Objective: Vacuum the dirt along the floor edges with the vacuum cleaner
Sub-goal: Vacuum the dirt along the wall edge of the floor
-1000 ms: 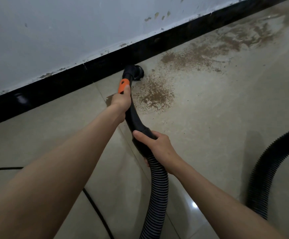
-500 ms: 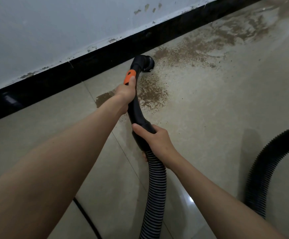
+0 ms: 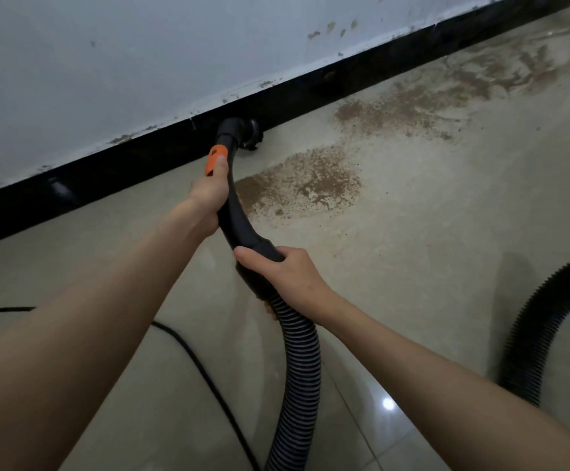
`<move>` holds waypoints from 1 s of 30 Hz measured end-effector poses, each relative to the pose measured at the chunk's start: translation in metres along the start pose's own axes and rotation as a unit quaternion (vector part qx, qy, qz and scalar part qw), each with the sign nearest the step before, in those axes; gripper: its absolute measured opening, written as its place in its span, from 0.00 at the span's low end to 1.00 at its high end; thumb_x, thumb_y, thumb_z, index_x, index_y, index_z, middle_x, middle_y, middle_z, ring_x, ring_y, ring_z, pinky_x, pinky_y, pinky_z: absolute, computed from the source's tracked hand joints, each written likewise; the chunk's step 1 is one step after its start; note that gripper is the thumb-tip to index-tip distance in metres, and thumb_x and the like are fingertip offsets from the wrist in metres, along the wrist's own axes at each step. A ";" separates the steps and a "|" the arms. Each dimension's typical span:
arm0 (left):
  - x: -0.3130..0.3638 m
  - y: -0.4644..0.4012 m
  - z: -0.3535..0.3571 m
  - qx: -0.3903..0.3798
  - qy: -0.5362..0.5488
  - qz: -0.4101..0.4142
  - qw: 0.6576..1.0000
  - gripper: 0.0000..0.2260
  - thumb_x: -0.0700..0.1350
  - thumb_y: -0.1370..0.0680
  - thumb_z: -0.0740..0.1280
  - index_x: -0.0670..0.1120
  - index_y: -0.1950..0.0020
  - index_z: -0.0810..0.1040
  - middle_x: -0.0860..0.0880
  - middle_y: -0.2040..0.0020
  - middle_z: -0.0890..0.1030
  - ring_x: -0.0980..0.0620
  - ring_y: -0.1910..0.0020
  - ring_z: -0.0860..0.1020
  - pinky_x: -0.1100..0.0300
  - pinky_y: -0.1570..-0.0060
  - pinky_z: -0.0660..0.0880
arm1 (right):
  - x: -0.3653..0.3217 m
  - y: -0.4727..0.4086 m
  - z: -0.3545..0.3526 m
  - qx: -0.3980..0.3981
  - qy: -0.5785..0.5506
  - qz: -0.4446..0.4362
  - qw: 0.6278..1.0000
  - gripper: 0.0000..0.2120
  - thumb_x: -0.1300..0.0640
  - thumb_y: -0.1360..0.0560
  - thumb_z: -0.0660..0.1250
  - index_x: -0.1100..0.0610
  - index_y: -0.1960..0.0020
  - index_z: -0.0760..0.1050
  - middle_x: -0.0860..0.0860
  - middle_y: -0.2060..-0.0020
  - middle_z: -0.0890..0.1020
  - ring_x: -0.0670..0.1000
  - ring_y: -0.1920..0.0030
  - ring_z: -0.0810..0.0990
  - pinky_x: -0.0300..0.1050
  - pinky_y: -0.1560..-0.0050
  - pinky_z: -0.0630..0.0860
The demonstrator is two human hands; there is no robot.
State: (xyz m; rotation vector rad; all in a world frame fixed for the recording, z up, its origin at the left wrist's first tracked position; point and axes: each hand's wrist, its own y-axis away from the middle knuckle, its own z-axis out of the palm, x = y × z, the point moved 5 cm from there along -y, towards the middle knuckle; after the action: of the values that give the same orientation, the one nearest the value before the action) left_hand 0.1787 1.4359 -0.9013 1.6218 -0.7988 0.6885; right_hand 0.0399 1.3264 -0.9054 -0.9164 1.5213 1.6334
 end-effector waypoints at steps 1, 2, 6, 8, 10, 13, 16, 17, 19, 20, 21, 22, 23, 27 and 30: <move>0.000 0.004 -0.012 0.005 0.009 0.000 1.000 0.31 0.63 0.21 0.56 0.39 0.31 0.66 0.42 0.51 0.76 0.44 0.55 0.77 0.51 0.52 0.76 | -0.003 0.003 0.008 -0.011 0.008 -0.002 1.000 0.21 0.41 0.31 0.75 0.58 0.59 0.76 0.54 0.72 0.78 0.52 0.77 0.75 0.44 0.74 0.74; 0.000 0.009 -0.022 0.010 0.016 -0.001 1.000 0.31 0.63 0.21 0.56 0.39 0.31 0.66 0.43 0.56 0.75 0.46 0.60 0.76 0.53 0.57 0.76 | -0.005 0.006 0.017 -0.022 0.014 -0.001 1.000 0.21 0.41 0.31 0.74 0.59 0.59 0.76 0.54 0.72 0.78 0.51 0.77 0.76 0.44 0.74 0.74; -0.002 0.027 -0.060 0.011 0.006 -0.013 1.000 0.30 0.62 0.21 0.57 0.37 0.32 0.66 0.45 0.63 0.72 0.49 0.68 0.72 0.57 0.68 0.72 | -0.004 0.022 0.057 -0.056 0.007 0.021 0.998 0.21 0.39 0.31 0.74 0.58 0.61 0.77 0.53 0.71 0.80 0.50 0.76 0.77 0.44 0.72 0.76; -0.006 0.034 -0.073 0.004 -0.001 -0.018 1.000 0.30 0.62 0.21 0.58 0.38 0.32 0.66 0.45 0.64 0.71 0.49 0.70 0.72 0.56 0.69 0.72 | 0.001 0.030 0.073 -0.059 0.021 0.030 0.998 0.23 0.36 0.32 0.73 0.58 0.58 0.78 0.54 0.66 0.81 0.51 0.70 0.80 0.48 0.65 0.80; -0.011 0.038 -0.080 -0.004 0.001 -0.023 1.000 0.28 0.62 0.21 0.58 0.39 0.34 0.67 0.45 0.65 0.71 0.48 0.71 0.71 0.56 0.69 0.72 | 0.005 0.036 0.081 -0.056 0.049 0.034 0.997 0.28 0.34 0.34 0.72 0.58 0.52 0.78 0.55 0.59 0.82 0.54 0.62 0.81 0.55 0.53 0.82; -0.023 0.045 -0.084 -0.010 -0.019 -0.052 0.998 0.28 0.64 0.22 0.57 0.39 0.42 0.69 0.44 0.66 0.72 0.48 0.71 0.72 0.55 0.68 0.72 | 0.009 0.044 0.083 -0.064 0.052 0.057 0.995 0.30 0.33 0.35 0.72 0.58 0.50 0.77 0.55 0.58 0.82 0.54 0.62 0.81 0.53 0.53 0.82; -0.033 0.050 -0.084 -0.010 -0.032 -0.083 0.996 0.29 0.64 0.22 0.57 0.38 0.43 0.70 0.44 0.65 0.73 0.48 0.69 0.72 0.56 0.67 0.73 | 0.014 0.052 0.085 -0.073 0.036 0.079 0.994 0.28 0.33 0.34 0.72 0.58 0.50 0.78 0.52 0.61 0.81 0.51 0.65 0.80 0.49 0.57 0.81; -0.035 0.051 -0.083 -0.008 -0.032 -0.086 0.996 0.29 0.64 0.22 0.57 0.38 0.42 0.70 0.44 0.65 0.73 0.48 0.69 0.72 0.56 0.67 0.73 | 0.016 0.053 0.085 -0.072 0.037 0.080 0.993 0.29 0.33 0.34 0.72 0.58 0.49 0.78 0.52 0.61 0.81 0.51 0.65 0.80 0.50 0.56 0.81; -0.038 0.053 -0.082 -0.007 -0.035 -0.085 0.996 0.30 0.65 0.22 0.58 0.37 0.40 0.70 0.44 0.64 0.73 0.48 0.69 0.73 0.55 0.66 0.74 | 0.019 0.056 0.084 -0.067 0.041 0.080 0.994 0.32 0.32 0.35 0.72 0.59 0.47 0.78 0.52 0.59 0.81 0.52 0.63 0.81 0.51 0.54 0.81; -0.039 0.055 -0.082 -0.007 -0.036 -0.086 0.996 0.30 0.65 0.22 0.58 0.37 0.40 0.70 0.44 0.64 0.74 0.48 0.68 0.73 0.55 0.66 0.74 | 0.021 0.058 0.084 -0.066 0.044 0.080 0.994 0.34 0.31 0.36 0.71 0.59 0.46 0.78 0.53 0.58 0.81 0.53 0.62 0.81 0.52 0.53 0.81; -0.041 0.056 -0.081 -0.006 -0.035 -0.087 0.996 0.31 0.65 0.22 0.58 0.37 0.39 0.70 0.44 0.64 0.74 0.49 0.68 0.73 0.56 0.66 0.74 | 0.022 0.060 0.083 -0.067 0.047 0.081 0.993 0.36 0.31 0.37 0.71 0.59 0.45 0.78 0.53 0.57 0.82 0.53 0.61 0.81 0.52 0.52 0.82; -0.043 0.058 -0.081 -0.006 -0.033 -0.087 0.996 0.31 0.65 0.23 0.58 0.37 0.39 0.70 0.44 0.64 0.74 0.49 0.68 0.73 0.56 0.66 0.75 | 0.023 0.062 0.083 -0.069 0.049 0.082 0.993 0.37 0.30 0.38 0.71 0.60 0.44 0.77 0.54 0.56 0.82 0.53 0.60 0.81 0.53 0.51 0.82; -0.044 0.059 -0.080 -0.005 -0.030 -0.086 0.996 0.31 0.65 0.23 0.59 0.37 0.39 0.70 0.44 0.63 0.74 0.49 0.68 0.73 0.56 0.65 0.75 | 0.024 0.064 0.083 -0.070 0.049 0.083 0.993 0.37 0.30 0.38 0.71 0.60 0.44 0.77 0.54 0.56 0.82 0.53 0.60 0.81 0.52 0.52 0.82; -0.047 0.066 -0.078 -0.003 -0.025 -0.084 0.996 0.30 0.65 0.23 0.59 0.37 0.38 0.69 0.44 0.63 0.74 0.49 0.68 0.74 0.56 0.66 0.75 | 0.025 0.071 0.079 -0.076 0.032 0.087 0.993 0.30 0.34 0.33 0.72 0.60 0.48 0.78 0.53 0.61 0.82 0.50 0.68 0.81 0.44 0.64 0.80; -0.051 0.071 -0.076 -0.004 -0.023 -0.081 0.996 0.28 0.63 0.22 0.58 0.38 0.38 0.68 0.44 0.63 0.74 0.49 0.68 0.74 0.56 0.67 0.75 | 0.026 0.078 0.077 -0.086 0.014 0.086 0.993 0.26 0.37 0.31 0.73 0.60 0.51 0.78 0.53 0.63 0.81 0.48 0.72 0.80 0.42 0.69 0.78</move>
State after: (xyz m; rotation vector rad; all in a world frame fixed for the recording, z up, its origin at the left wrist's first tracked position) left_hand 0.0900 1.5092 -0.8861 1.6791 -0.6930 0.5331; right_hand -0.0433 1.3998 -0.8858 -0.9222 1.5325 1.9061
